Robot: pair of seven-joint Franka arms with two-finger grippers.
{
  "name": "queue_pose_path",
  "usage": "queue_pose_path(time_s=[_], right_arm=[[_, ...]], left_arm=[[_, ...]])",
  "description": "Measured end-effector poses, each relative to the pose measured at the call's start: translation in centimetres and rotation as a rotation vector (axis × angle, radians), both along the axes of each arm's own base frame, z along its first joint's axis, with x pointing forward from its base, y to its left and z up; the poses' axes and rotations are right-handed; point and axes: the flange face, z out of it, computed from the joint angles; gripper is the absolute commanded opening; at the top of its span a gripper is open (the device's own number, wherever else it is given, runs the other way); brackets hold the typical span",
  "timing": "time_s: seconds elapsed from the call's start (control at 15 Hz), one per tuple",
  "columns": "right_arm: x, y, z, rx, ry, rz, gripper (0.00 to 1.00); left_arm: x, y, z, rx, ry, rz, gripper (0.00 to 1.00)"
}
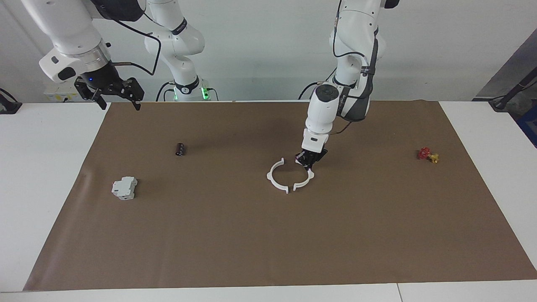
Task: Assemble drain pipe with both arms
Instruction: 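Carry the half-ring with the left gripper over the placed half-ring, then lower the half-ring onto the placed half-ring to close the ring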
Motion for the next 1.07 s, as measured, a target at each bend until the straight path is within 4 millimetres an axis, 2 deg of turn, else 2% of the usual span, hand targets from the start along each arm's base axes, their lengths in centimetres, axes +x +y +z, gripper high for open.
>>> queue_pose_path(time_s=[0.27, 0.8, 1.07], right_arm=[[0.0, -0.1, 0.0, 0.0, 0.0, -0.001, 1.0], [0.0, -0.1, 0.0, 0.0, 0.0, -0.001, 1.0], [0.0, 0.0, 0.0, 0.0, 0.0, -0.001, 1.0]], left_arm=[[0.5, -0.3, 0.0, -0.017, 0.0, 0.1, 0.0], [-1.2, -3.2, -0.4, -0.027, 0.015, 0.156, 0.0], [-1.5, -3.5, -0.5, -0.025, 0.023, 0.176, 0.0]])
